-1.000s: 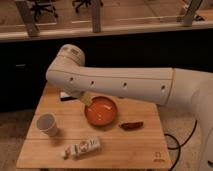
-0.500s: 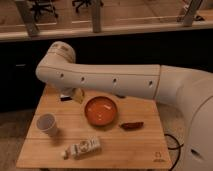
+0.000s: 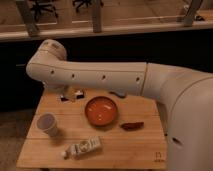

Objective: Pick up the ceramic cup

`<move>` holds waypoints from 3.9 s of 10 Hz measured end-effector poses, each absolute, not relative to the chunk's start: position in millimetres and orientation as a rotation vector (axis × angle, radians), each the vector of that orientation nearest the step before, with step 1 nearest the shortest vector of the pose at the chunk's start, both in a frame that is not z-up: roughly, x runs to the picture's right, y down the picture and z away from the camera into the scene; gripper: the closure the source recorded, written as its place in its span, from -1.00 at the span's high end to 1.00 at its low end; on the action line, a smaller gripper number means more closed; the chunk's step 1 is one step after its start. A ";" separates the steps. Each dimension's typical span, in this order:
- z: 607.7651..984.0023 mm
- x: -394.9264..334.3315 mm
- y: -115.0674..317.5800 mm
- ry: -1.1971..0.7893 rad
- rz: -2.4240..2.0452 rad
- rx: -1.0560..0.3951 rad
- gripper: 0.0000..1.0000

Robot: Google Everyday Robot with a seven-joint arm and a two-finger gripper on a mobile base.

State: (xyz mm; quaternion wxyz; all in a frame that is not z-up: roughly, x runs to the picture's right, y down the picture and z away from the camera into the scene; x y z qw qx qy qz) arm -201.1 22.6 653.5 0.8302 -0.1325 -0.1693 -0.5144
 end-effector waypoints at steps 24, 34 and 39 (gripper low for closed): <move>716.9 -239.3 79.3 -0.422 -1.299 -0.359 0.60; 740.1 -241.2 120.2 -0.475 -1.412 -0.362 0.60; 749.7 -239.2 129.5 -0.474 -1.423 -0.363 0.60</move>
